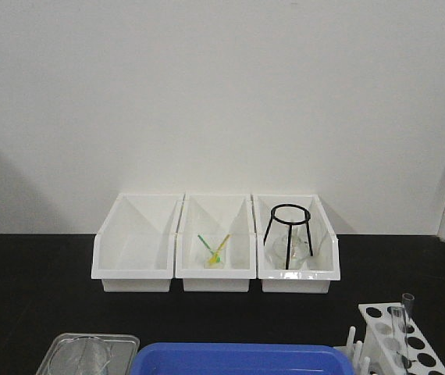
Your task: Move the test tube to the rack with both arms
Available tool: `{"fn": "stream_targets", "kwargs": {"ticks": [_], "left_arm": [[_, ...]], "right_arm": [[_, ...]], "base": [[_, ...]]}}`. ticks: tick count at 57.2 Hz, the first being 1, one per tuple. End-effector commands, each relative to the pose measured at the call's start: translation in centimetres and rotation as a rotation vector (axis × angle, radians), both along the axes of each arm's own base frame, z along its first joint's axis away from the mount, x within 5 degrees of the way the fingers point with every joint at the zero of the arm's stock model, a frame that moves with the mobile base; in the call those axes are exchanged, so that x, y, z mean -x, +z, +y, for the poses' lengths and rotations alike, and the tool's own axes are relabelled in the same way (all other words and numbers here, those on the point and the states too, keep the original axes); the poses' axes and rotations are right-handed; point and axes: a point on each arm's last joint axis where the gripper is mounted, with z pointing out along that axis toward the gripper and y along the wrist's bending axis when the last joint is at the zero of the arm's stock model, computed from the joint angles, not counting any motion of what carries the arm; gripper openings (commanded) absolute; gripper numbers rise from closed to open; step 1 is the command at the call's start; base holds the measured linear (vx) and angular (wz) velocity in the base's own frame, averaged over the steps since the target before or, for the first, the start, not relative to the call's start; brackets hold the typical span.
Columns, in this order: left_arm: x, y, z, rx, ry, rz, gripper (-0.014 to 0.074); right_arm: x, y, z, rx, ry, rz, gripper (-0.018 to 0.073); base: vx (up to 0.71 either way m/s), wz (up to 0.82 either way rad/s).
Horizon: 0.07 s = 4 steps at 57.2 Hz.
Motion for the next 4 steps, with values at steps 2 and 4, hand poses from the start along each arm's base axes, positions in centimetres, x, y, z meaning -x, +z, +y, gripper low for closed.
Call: {"fn": "stream_targets", "kwargs": {"ticks": [2, 4], "left_arm": [[0.12, 1.81, 0.01, 0.029, 0.001, -0.12, -0.0007], [0.12, 1.81, 0.01, 0.029, 0.001, -0.12, -0.0007]], "right_arm": [[0.01, 0.09, 0.05, 0.004, 0.006, -0.068, -0.0011], [0.01, 0.1, 0.05, 0.004, 0.006, -0.069, -0.0011]], "base": [[0.0, 0.0], [0.0, 0.0]]}}
